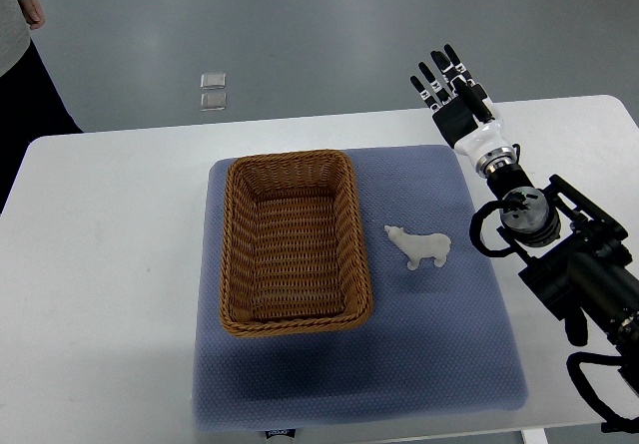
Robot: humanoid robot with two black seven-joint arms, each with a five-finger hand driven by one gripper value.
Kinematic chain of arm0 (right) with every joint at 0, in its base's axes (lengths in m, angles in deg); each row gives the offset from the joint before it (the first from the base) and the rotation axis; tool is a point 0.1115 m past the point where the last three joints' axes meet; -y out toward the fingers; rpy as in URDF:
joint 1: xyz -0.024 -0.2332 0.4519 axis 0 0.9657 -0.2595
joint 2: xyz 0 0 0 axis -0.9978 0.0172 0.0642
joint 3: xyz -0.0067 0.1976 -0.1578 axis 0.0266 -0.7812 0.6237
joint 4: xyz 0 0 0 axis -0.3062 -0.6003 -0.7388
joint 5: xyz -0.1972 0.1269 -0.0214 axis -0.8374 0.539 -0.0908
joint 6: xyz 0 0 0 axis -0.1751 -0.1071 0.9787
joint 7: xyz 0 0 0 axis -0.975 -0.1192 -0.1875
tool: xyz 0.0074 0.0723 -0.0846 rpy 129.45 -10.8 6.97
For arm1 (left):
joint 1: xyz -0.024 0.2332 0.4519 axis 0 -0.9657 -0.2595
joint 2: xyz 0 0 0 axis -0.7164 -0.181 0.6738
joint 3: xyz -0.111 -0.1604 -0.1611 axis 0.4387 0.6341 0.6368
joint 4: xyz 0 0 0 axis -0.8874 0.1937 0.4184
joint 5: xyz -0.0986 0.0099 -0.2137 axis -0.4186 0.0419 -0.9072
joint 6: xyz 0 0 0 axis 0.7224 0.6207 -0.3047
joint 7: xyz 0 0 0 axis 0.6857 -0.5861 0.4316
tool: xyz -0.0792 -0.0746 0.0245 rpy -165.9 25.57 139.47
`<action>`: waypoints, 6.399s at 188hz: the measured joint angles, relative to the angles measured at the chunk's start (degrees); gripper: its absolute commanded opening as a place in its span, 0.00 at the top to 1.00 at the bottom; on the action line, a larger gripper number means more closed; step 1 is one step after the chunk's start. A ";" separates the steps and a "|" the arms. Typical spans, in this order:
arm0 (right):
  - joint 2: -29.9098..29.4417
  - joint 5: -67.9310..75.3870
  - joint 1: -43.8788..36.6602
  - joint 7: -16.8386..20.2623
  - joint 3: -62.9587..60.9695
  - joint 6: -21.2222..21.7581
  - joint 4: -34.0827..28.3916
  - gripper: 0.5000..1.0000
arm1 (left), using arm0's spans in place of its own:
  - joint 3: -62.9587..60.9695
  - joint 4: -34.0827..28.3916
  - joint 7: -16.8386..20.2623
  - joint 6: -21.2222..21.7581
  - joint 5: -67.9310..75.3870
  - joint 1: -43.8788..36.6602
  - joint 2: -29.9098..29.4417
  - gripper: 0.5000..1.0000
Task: Place white bear in brown basket with right hand
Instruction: 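Swing the right hand over the mat toward the white bear figurine, then lower the right hand onto the white bear and close fingers around it, then lift the held bear up and away from the mat, then carry the bear over the brown wicker basket and lower it inside, then open the right hand to release the bear and lift away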
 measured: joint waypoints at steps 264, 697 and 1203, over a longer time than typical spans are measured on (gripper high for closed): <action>38.85 -22.54 -46.69 21.23 75.27 10.46 -37.50 0.15 | -0.10 1.76 0.00 -0.18 0.15 0.16 0.00 0.00; 45.31 -41.55 -44.16 15.15 74.59 -4.63 -42.71 1.00 | -0.01 1.40 0.00 -0.08 0.01 0.09 0.00 0.00; 8.31 -38.59 -34.78 15.05 59.96 -14.23 -12.11 0.18 | -0.01 1.46 0.00 -0.01 0.00 0.09 0.00 0.00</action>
